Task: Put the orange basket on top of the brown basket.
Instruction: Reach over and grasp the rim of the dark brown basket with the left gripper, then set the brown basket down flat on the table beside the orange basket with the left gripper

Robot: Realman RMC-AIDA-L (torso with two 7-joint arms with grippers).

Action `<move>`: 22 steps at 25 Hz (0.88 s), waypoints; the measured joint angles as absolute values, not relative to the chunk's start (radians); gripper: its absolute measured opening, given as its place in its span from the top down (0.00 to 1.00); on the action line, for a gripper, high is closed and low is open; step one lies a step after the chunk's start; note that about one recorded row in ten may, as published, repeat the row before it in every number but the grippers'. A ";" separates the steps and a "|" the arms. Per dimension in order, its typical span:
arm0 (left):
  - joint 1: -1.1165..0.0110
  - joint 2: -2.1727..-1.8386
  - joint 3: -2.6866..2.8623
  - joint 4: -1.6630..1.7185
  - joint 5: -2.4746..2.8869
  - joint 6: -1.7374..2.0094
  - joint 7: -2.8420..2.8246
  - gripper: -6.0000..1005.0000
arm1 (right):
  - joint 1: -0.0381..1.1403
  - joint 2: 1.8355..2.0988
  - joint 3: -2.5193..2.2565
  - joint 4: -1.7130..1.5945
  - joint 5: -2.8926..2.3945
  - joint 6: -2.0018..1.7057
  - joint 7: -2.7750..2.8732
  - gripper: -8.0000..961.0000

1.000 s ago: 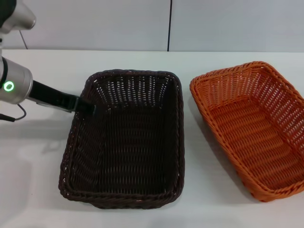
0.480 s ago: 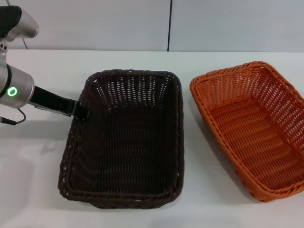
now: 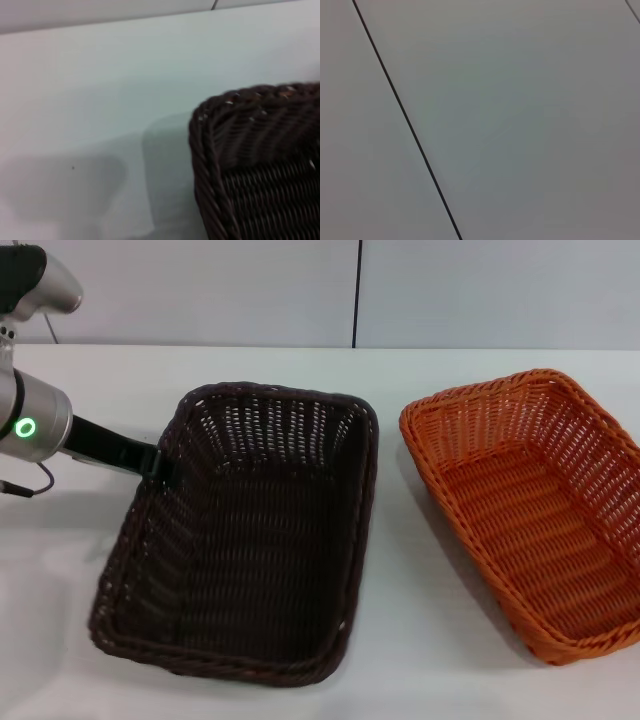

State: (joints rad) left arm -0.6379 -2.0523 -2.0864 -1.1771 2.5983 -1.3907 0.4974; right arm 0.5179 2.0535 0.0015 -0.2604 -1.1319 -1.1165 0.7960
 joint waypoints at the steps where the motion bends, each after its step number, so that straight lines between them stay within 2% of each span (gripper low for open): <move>1: -0.638 -2.052 -2.086 -1.181 2.598 -1.391 0.497 0.58 | 0.518 2.053 0.001 -0.261 -1.132 -1.116 0.796 0.15; 4: -0.638 -2.053 -2.086 -1.235 2.595 -1.425 0.506 0.73 | 0.518 2.053 0.001 -0.261 -1.132 -1.115 0.796 0.16; 8: -0.638 -2.053 -2.086 -1.235 2.595 -1.425 0.506 0.76 | 0.515 2.053 0.002 -0.263 -1.132 -1.115 0.796 0.16; 10: -0.644 -2.046 -2.111 -1.405 2.587 -1.577 0.608 0.78 | 0.513 2.053 0.001 -0.263 -1.132 -1.115 0.796 0.16; 14: -0.721 -2.036 -2.124 -1.378 2.578 -1.670 0.745 0.78 | 0.511 2.052 0.002 -0.264 -1.132 -1.115 0.796 0.17; 22: -0.963 -2.054 -2.128 -0.955 2.564 -1.527 0.916 0.79 | 0.495 2.055 0.001 -0.259 -1.132 -1.115 0.796 0.18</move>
State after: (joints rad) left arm -0.9632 -2.0536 -2.1280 -0.9553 2.5638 -1.5273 0.9160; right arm 0.4954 2.0549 0.0014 -0.2595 -1.1321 -1.1153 0.7961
